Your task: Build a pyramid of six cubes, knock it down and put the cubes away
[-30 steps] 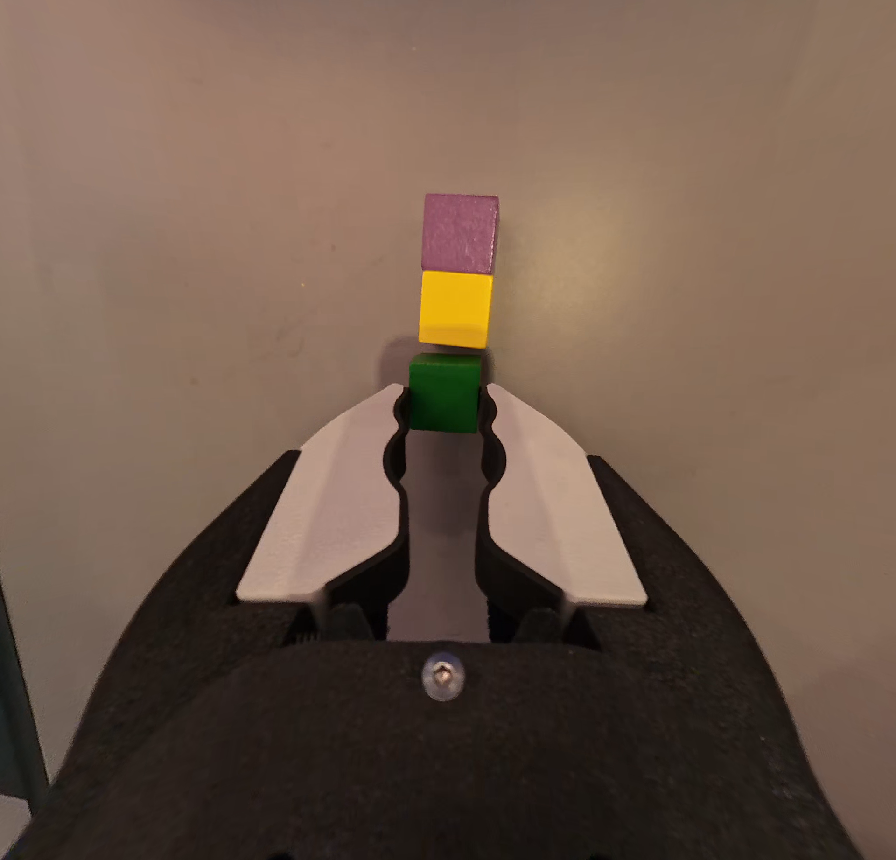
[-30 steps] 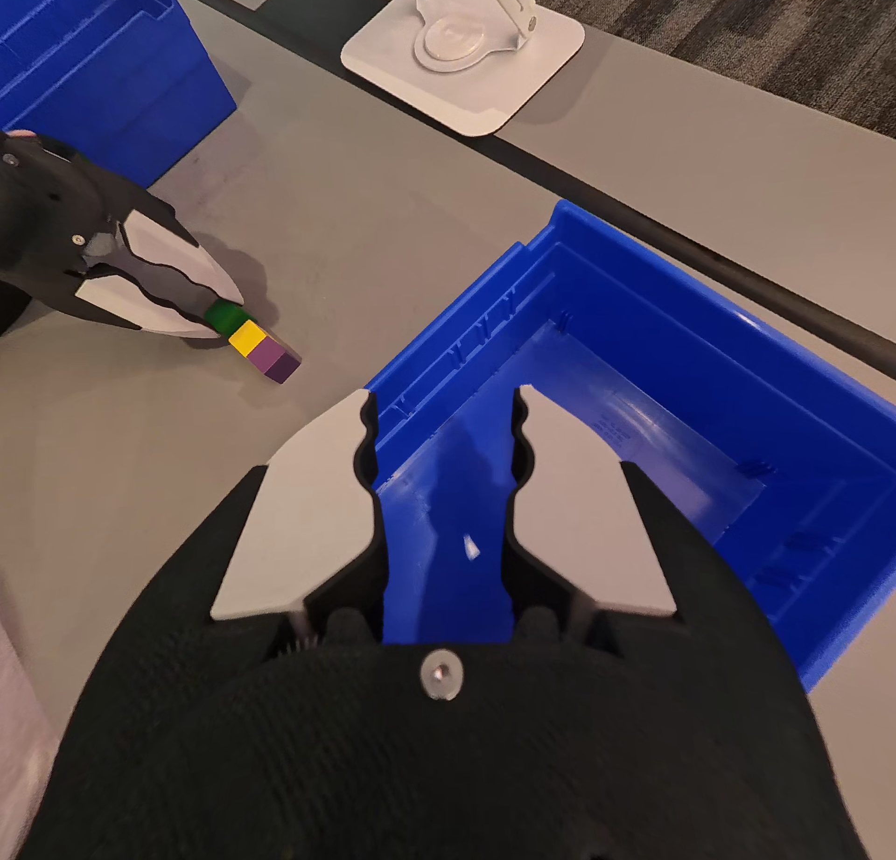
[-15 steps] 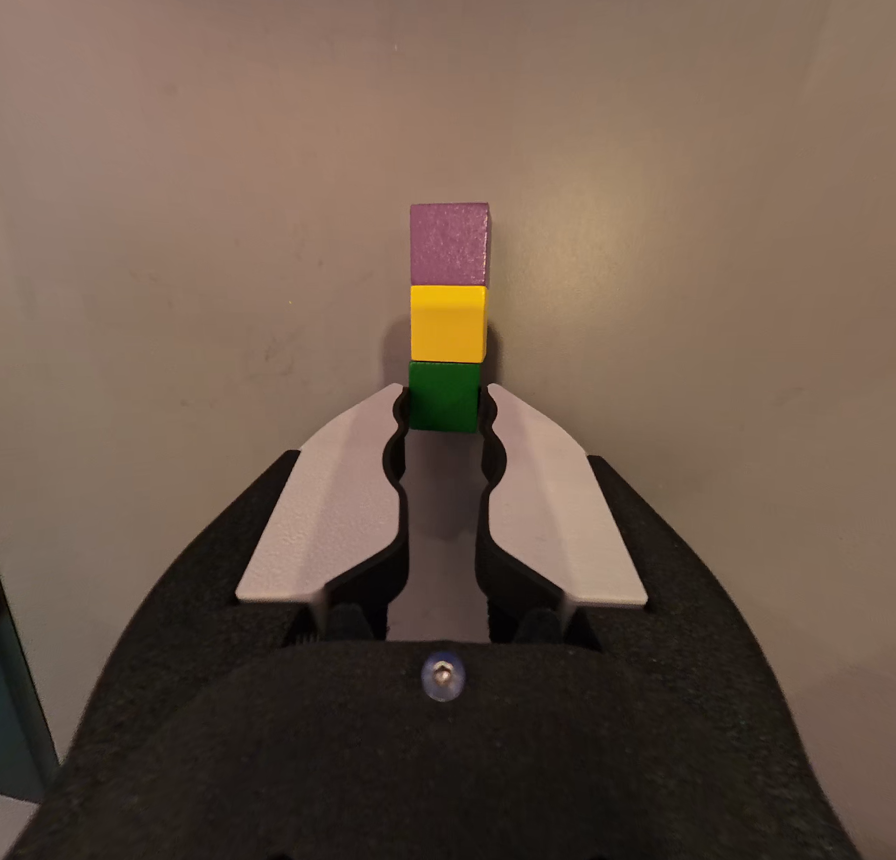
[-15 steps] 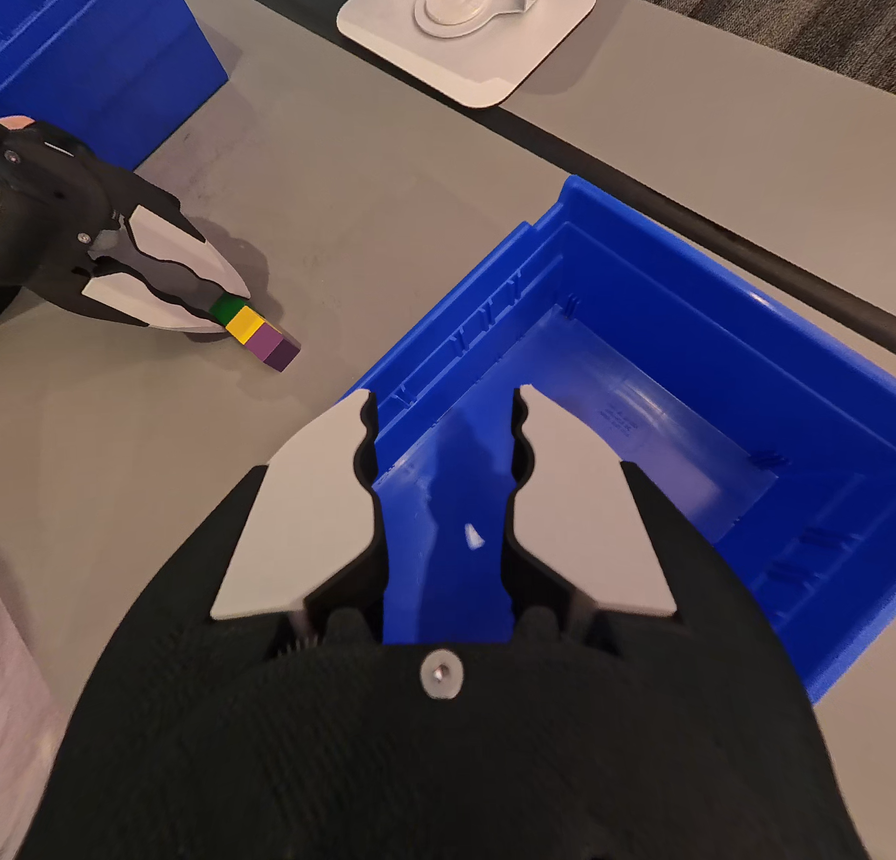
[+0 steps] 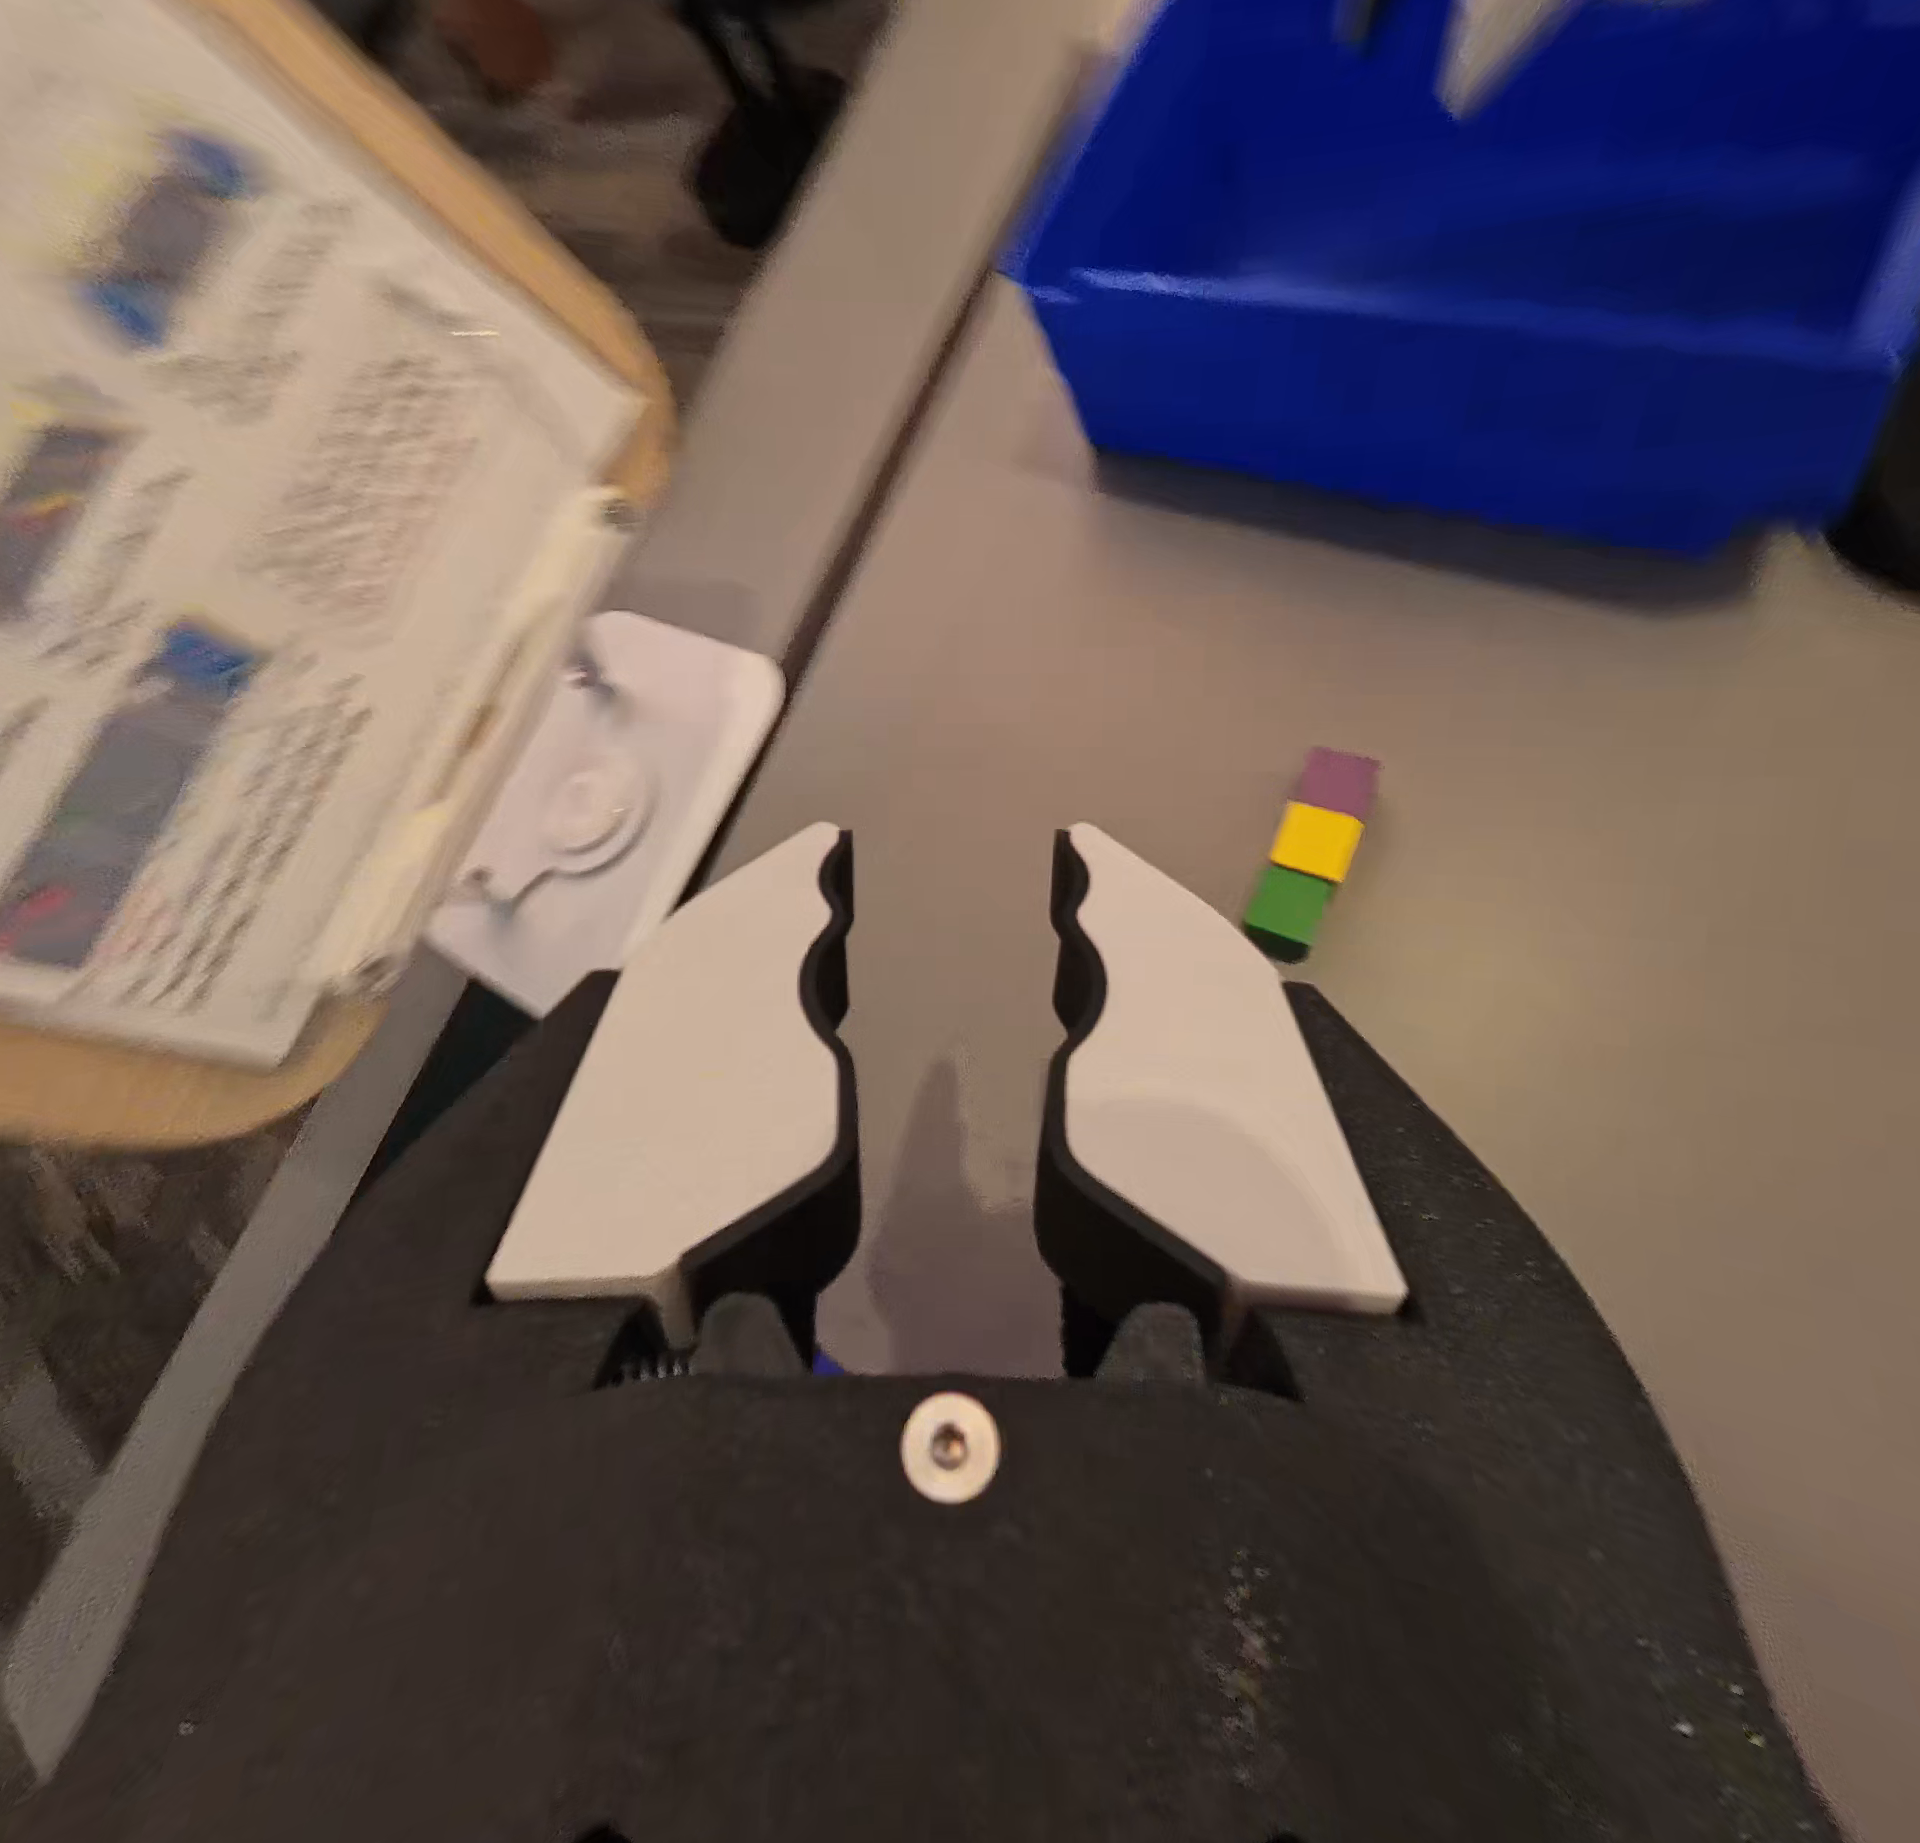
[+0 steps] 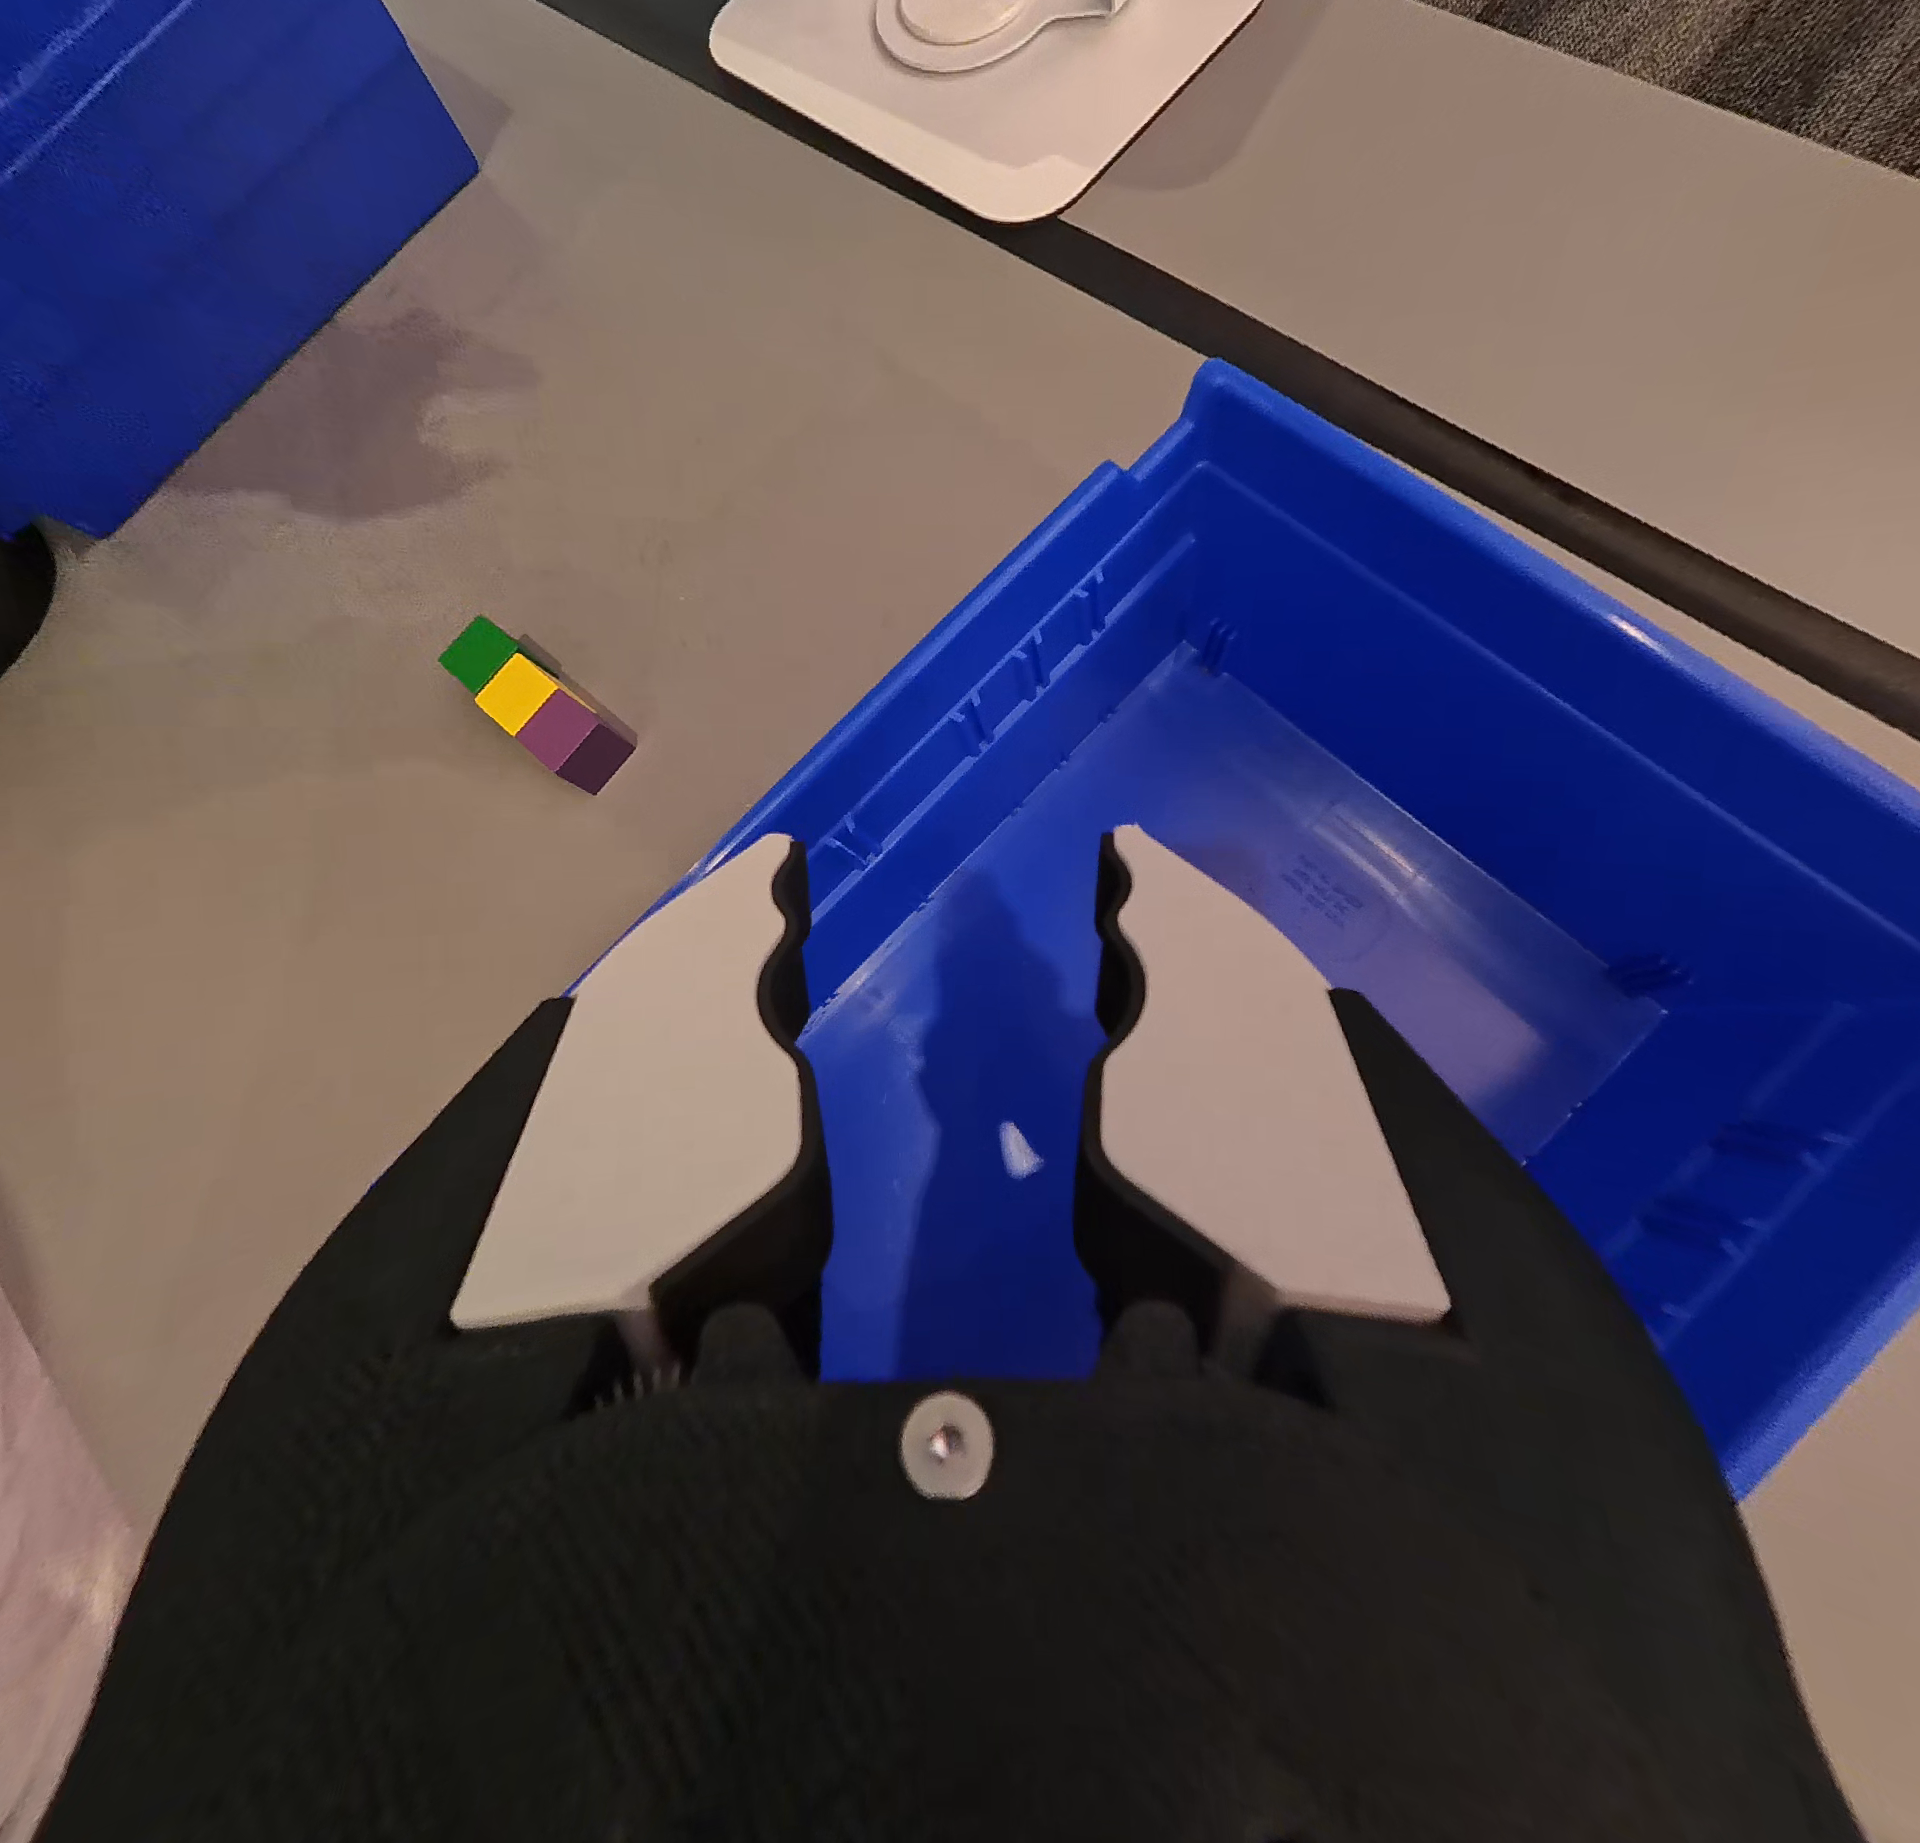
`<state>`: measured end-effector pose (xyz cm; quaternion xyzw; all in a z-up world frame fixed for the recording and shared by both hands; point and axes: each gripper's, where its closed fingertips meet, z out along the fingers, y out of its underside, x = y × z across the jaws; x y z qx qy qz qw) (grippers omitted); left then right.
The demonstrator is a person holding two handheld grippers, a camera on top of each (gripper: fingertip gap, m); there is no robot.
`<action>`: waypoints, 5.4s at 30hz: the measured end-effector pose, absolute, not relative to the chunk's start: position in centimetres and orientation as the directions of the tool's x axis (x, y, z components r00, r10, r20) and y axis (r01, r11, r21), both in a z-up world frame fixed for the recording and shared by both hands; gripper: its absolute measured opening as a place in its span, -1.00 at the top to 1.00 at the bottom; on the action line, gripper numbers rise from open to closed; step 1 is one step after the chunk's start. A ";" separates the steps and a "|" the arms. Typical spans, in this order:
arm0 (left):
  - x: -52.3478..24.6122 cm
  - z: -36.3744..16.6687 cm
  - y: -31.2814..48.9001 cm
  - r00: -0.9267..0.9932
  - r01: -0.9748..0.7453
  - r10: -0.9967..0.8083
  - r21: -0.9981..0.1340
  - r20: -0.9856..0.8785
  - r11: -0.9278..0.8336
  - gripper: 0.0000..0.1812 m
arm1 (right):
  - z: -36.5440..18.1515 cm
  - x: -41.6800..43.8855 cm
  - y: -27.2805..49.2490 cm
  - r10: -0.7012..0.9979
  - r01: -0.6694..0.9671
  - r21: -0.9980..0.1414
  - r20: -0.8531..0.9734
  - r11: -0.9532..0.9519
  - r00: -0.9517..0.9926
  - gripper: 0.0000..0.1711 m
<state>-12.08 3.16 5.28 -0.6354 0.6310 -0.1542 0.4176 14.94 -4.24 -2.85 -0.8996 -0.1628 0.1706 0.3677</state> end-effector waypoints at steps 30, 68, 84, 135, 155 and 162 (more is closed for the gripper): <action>-8.2 -14.4 -2.7 -0.200 -0.842 -0.970 -0.482 -0.139 0.242 0.64 | -1.8 14.7 -4.7 0.441 0.181 -0.738 -0.173 -0.650 0.880 0.36; -9.6 -3.1 -0.5 -0.062 -0.715 -0.955 -0.655 -0.291 0.246 0.51 | -3.3 14.8 -4.8 0.440 0.200 -0.699 -0.181 -0.687 0.880 0.36; -33.3 -5.8 15.4 0.396 -0.833 -0.872 -0.511 -0.287 -0.210 0.50 | -4.3 13.9 -5.1 0.463 0.245 -0.661 -0.175 -0.710 0.869 0.35; -4.8 -11.7 -3.6 -0.121 -0.917 -0.978 -0.358 -0.167 0.175 0.69 | -1.0 12.2 -6.5 0.578 0.249 -0.758 -0.200 -0.603 0.791 0.36; -4.5 -12.6 -4.1 -0.177 -0.927 -0.972 -0.305 -0.153 0.217 0.70 | -1.5 11.9 -6.7 0.586 0.265 -0.741 -0.207 -0.616 0.783 0.36; -4.5 -11.6 -3.3 -0.153 -0.931 -0.972 -0.304 -0.179 0.202 0.50 | -1.7 12.0 -6.7 0.586 0.267 -0.735 -0.213 -0.623 0.781 0.36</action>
